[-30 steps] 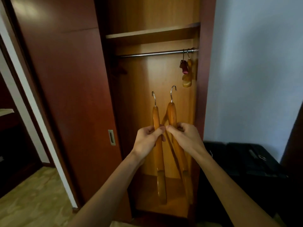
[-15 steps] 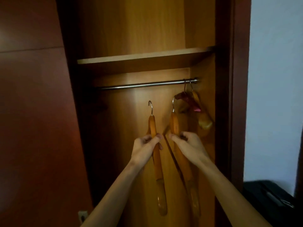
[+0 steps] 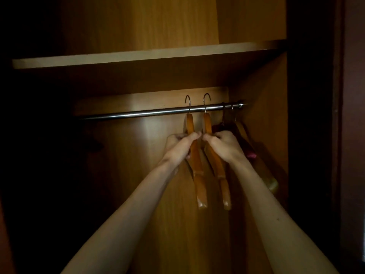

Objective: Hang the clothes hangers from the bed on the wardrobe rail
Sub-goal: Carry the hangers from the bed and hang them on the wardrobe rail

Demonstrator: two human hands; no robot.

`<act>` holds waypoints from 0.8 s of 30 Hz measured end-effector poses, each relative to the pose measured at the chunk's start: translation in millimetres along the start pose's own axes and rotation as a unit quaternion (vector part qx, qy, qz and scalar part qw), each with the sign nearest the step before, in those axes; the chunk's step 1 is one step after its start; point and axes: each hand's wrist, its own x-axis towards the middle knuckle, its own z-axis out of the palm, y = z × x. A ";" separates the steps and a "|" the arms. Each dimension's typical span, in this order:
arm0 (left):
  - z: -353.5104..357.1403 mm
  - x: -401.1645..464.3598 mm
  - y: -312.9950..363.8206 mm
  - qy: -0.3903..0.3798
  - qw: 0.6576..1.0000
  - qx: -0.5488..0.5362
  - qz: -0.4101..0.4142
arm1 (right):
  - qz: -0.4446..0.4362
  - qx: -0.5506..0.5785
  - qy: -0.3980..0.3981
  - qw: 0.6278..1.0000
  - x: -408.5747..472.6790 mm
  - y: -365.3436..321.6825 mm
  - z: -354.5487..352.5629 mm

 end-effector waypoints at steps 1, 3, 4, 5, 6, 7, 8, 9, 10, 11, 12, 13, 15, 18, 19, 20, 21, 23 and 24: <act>4.0 10.5 -0.4 -0.002 1.000 0.003 0.004 | -0.002 -0.001 0.002 1.000 10.0 1.7 0.1; 8.7 27.4 -1.9 -0.006 1.000 0.011 0.018 | -0.009 -0.001 0.007 1.000 26.5 5.6 2.0; 10.4 34.9 -3.4 -0.011 1.000 0.012 0.026 | -0.012 0.001 0.008 1.000 33.9 7.7 3.4; 11.3 40.9 -5.0 -0.018 0.999 0.011 0.033 | -0.013 0.003 0.008 1.000 40.5 9.7 4.8; 11.7 46.6 -7.0 -0.028 0.999 0.010 0.040 | -0.012 0.005 0.007 1.000 46.2 11.5 6.5; 12.2 51.2 -7.7 -0.037 0.998 0.010 0.044 | -0.008 0.007 0.007 1.000 51.1 12.8 7.5; 12.6 56.0 -8.5 -0.044 0.998 0.011 0.046 | -0.002 0.010 0.008 1.000 55.3 13.9 8.0; 13.1 60.4 -9.5 -0.049 0.998 0.012 0.045 | 0.005 0.012 0.008 1.000 58.8 15.0 8.0; 14.3 64.7 -10.0 -0.055 0.998 0.010 0.042 | 0.010 0.012 0.005 1.000 61.4 16.3 7.6; 15.9 68.3 -10.0 -0.060 0.998 0.007 0.034 | 0.014 0.010 0.001 1.000 63.9 17.8 7.2; 17.9 73.1 -11.4 -0.067 0.997 0.005 0.025 | 0.018 0.007 -0.003 1.000 65.8 18.9 6.6; 20.1 76.2 -11.7 -0.070 0.997 0.003 0.014 | 0.026 0.005 -0.004 1.000 66.9 19.7 5.2; 25.9 82.8 -13.7 -0.065 0.998 -0.004 -0.011 | 0.040 0.006 -0.001 0.999 67.3 20.9 1.7; 31.8 87.6 -18.1 -0.073 0.997 -0.018 -0.035 | 0.048 -0.004 0.008 0.999 64.7 25.9 -1.3; 33.4 89.5 -21.5 -0.081 0.996 -0.027 -0.041 | 0.053 -0.012 0.009 0.998 63.5 28.9 -2.0; 35.1 91.8 -26.0 -0.088 0.994 -0.035 -0.045 | 0.058 -0.019 0.010 0.998 62.5 32.2 -2.4; 37.2 92.3 -29.8 -0.094 0.993 -0.042 -0.048 | 0.061 -0.023 0.011 0.998 61.0 35.2 -3.3; 43.0 95.1 -39.2 -0.099 0.993 -0.047 -0.054 | 0.069 -0.026 0.016 0.997 59.1 38.8 -5.6; 45.7 95.7 -43.9 -0.100 0.992 -0.051 -0.054 | 0.069 -0.027 0.018 0.997 58.6 39.6 -6.9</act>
